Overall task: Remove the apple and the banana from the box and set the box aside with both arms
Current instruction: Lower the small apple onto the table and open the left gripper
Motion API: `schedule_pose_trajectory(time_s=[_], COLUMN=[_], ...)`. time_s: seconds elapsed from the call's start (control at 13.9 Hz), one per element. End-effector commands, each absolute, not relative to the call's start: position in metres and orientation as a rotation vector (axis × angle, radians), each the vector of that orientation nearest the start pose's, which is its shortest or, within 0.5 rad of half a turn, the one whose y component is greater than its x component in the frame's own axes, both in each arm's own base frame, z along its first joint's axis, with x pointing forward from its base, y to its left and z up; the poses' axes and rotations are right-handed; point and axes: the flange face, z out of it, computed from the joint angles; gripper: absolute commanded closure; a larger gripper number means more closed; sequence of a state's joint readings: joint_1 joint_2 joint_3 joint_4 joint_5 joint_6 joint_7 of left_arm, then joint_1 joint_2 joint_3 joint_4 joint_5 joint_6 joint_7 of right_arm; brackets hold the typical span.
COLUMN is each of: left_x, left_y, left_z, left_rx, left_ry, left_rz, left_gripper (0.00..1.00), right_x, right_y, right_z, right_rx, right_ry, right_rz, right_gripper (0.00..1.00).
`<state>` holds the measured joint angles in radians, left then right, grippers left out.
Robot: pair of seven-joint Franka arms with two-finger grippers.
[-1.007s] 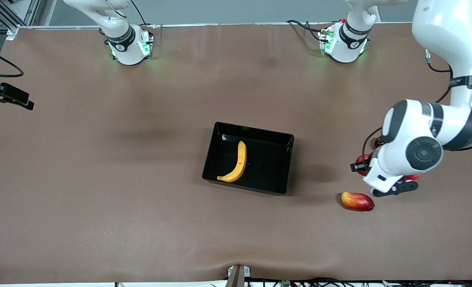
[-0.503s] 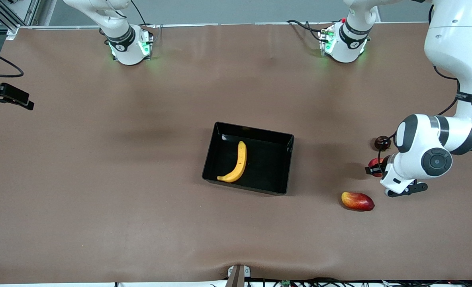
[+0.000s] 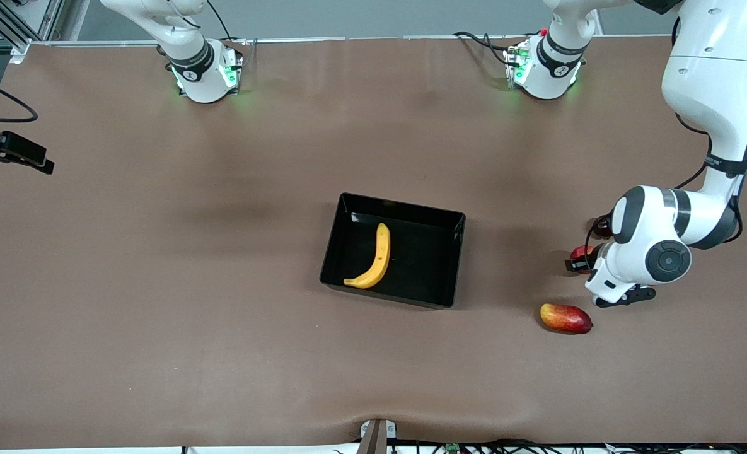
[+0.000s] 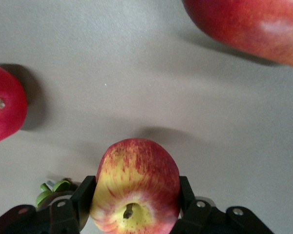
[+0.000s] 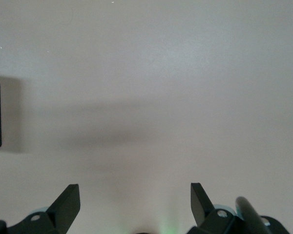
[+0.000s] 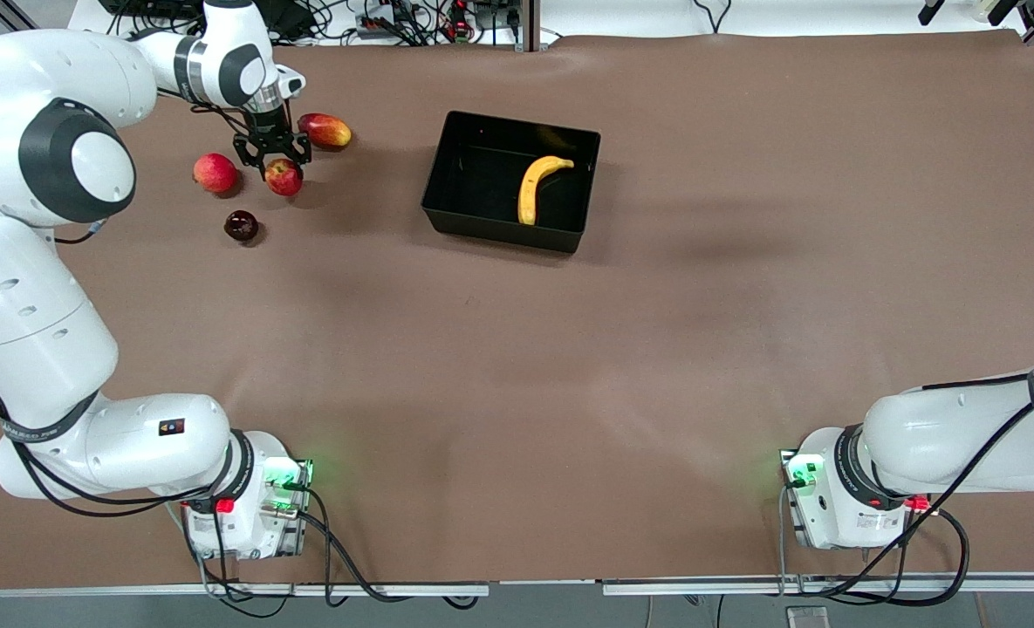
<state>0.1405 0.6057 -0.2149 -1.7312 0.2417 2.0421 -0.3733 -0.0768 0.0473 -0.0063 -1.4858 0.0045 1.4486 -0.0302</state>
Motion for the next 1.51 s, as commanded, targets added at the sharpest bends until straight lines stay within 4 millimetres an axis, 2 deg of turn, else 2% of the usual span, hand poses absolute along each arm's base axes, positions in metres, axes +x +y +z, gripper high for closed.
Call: schedule_pose_trajectory(time_s=[0.0,0.29,0.5,0.72,0.79,0.86,0.93,1.01,1.15,1.37,1.44], left_x=[0.633,0.634,0.634,0.635,0.635,0.636,0.637,0.638,0.646,0.664,0.668], left_y=[-0.023,-0.022,-0.016,-0.018,-0.02,-0.022,-0.022,-0.023,-0.023,-0.027,-0.041], left_z=[0.22,0.22,0.207,0.192,0.19,0.19,0.191,0.194,0.211,0.268,0.289], left_rx=[-2.959,-2.961,-2.967,-2.984,-2.987,-2.989,-2.989,-2.99,-2.993,-3.001,-3.015], left_ry=[-0.263,-0.266,-0.278,-0.291,-0.29,-0.286,-0.286,-0.285,-0.284,-0.285,-0.261], left_rz=[0.365,0.361,0.367,0.367,0.373,0.368,0.364,0.357,0.315,0.208,0.179], left_gripper=[1.0,1.0,1.0,1.0,0.94,0.73,0.4,0.0,0.0,0.0,0.0], right_x=[0.555,0.559,0.559,0.559,0.559,0.559,0.559,0.559,0.559,0.559,0.559], right_y=[-0.047,-0.048,-0.047,-0.047,-0.047,-0.047,-0.047,-0.048,-0.047,-0.047,-0.048], right_z=[0.63,0.623,0.623,0.623,0.622,0.622,0.622,0.622,0.622,0.622,0.622], right_rx=[-3.122,-3.121,-3.12,-3.12,-3.12,-3.12,-3.12,-3.12,-3.12,-3.12,-3.12], right_ry=[0.07,0.075,0.073,0.073,0.073,0.073,0.073,0.075,0.07,0.073,0.073], right_rz=[0.133,0.15,0.152,0.152,0.154,0.154,0.154,0.154,0.157,0.157,0.157], right_gripper=[0.0,0.0,0.0,0.0,0.0,0.0,0.0,0.0,0.0,0.0,0.0])
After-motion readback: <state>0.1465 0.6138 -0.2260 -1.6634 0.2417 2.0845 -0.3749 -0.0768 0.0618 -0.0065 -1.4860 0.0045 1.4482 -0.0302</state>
